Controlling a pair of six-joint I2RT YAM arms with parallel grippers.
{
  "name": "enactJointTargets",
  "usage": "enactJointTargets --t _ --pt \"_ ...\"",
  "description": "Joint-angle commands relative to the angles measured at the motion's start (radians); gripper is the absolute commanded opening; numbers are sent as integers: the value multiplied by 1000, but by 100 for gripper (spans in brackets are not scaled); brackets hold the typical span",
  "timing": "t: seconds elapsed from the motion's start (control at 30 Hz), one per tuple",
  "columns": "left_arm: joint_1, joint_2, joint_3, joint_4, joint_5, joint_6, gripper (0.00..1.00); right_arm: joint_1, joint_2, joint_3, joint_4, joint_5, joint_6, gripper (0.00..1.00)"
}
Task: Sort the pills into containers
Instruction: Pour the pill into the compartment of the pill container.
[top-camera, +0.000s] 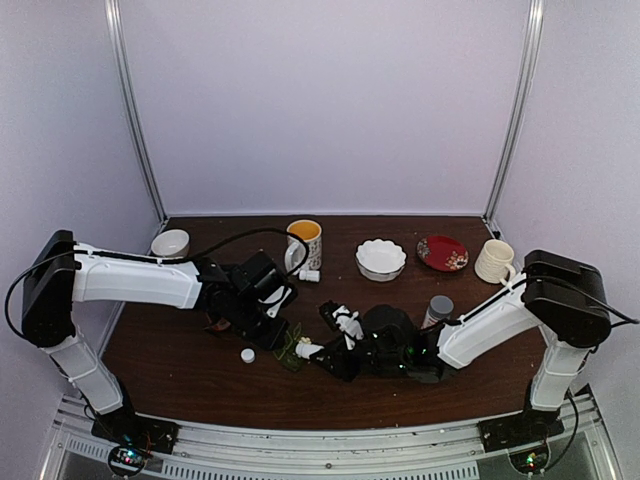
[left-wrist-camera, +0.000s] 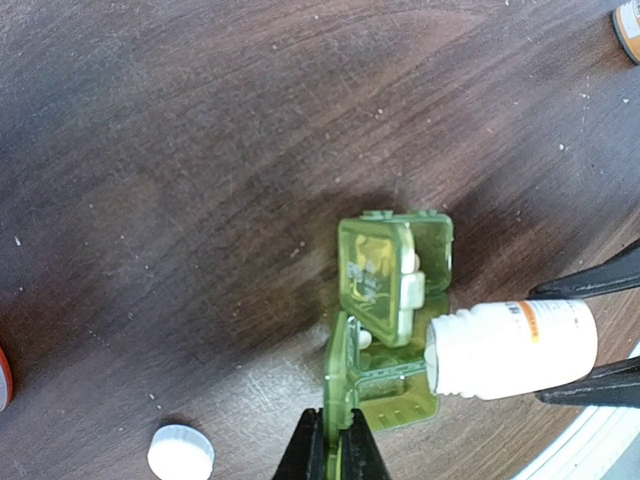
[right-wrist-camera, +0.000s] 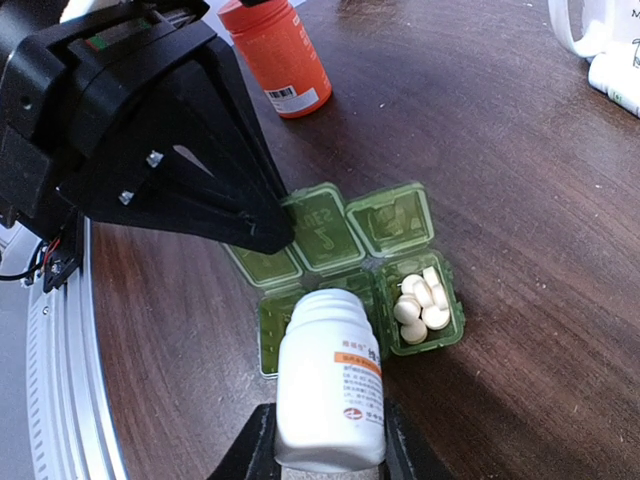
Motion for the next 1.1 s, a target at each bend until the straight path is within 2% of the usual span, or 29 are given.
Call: enactJointTargets --t 0.0,0.1,0.2,0.3,0.43,0.53,0.6,0.7,0.8,0.9,1.07 --pt "-5 10 11 39 8 15 2 -3 -4 28 -32 20 -19 0" --pt "-6 12 14 38 7 17 2 -4 -9 -1 26 9 -12 0" --pt "-6 12 15 35 6 18 2 -4 0 33 -58 28 -22 0" --pt "-5 12 15 34 6 20 2 -4 -18 -18 54 6 -7 0" --pt "-6 12 18 33 4 21 2 -4 -11 18 -32 11 -33 0" --pt "-6 14 20 30 6 22 2 -4 -21 -30 67 24 -15 0" --pt "-6 13 19 29 7 22 2 -4 -13 16 -34 22 -29 0" --pt "-8 14 17 29 7 21 2 -4 -27 -22 48 8 -16 0" --pt "-9 12 14 30 6 21 2 -3 -25 11 -27 17 -28 0" --pt "-9 12 15 29 5 20 2 -4 -32 -17 34 12 -18 0" --pt "-9 12 14 29 5 18 2 -3 -26 -16 37 8 -16 0"
